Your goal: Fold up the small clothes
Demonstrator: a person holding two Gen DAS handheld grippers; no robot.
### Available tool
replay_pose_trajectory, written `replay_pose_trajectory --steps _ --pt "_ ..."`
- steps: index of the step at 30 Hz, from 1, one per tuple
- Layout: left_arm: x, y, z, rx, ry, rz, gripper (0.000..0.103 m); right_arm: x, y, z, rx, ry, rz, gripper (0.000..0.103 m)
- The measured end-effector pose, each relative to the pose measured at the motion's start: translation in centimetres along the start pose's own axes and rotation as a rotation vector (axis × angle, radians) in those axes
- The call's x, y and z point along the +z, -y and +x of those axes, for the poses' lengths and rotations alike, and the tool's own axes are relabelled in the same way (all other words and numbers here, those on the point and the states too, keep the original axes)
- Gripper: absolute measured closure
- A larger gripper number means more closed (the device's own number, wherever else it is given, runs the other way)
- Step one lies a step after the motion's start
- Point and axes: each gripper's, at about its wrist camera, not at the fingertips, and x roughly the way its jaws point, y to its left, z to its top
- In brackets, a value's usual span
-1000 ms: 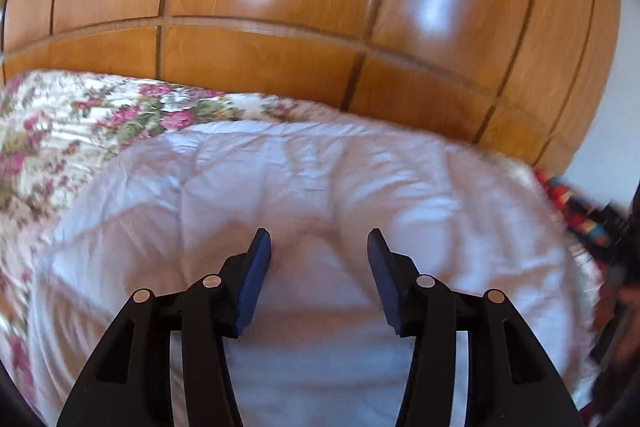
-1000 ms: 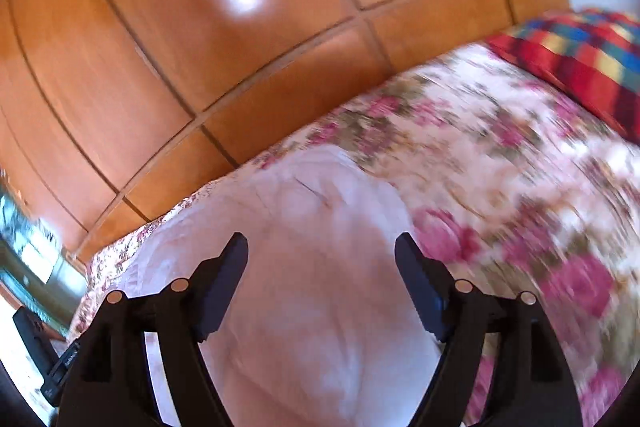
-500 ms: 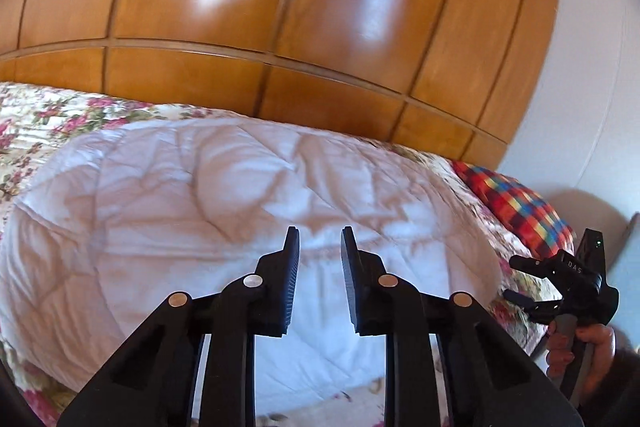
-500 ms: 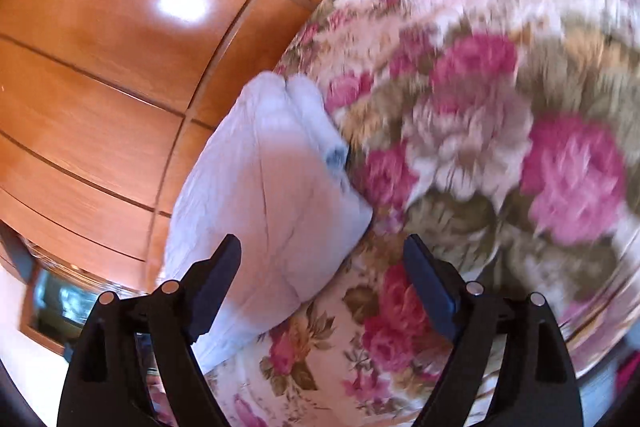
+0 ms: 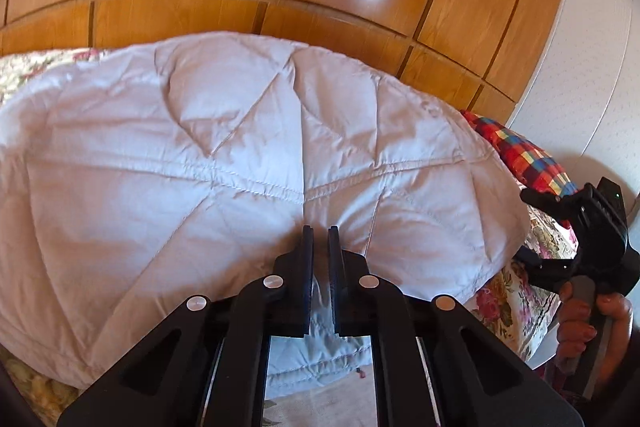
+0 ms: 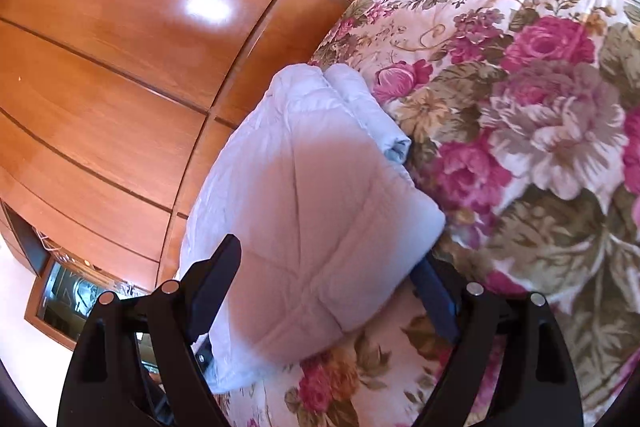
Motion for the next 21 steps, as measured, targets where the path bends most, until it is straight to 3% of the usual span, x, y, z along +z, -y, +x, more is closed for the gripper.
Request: replay_pose_trajectory --steps 3,6,8,14,21 --pt "-0.3 -0.3 0.1 -0.008 -0.007 -0.017 0.097 0.1 -0.5 1.1 0.000 0.009 0.008 0.021" --pt "-0.5 -0.4 0.3 -0.007 -0.010 -0.017 0.097 0.1 -0.5 2.2 0.032 -0.006 0.046 0.032" --pt "-0.5 -0.5 0.3 -0.011 -0.013 -0.023 0.097 0.1 -0.2 3.1 0.051 -0.023 0.086 0.048" --pt "-0.6 -0.5 0.5 -0.003 -0.020 -0.016 0.097 0.5 -0.4 4.2 0.081 -0.022 0.114 0.079" --pt "-0.6 -0.2 0.5 -0.005 -0.036 -0.016 0.097 1.9 -1.4 1.6 0.080 0.001 0.085 0.086"
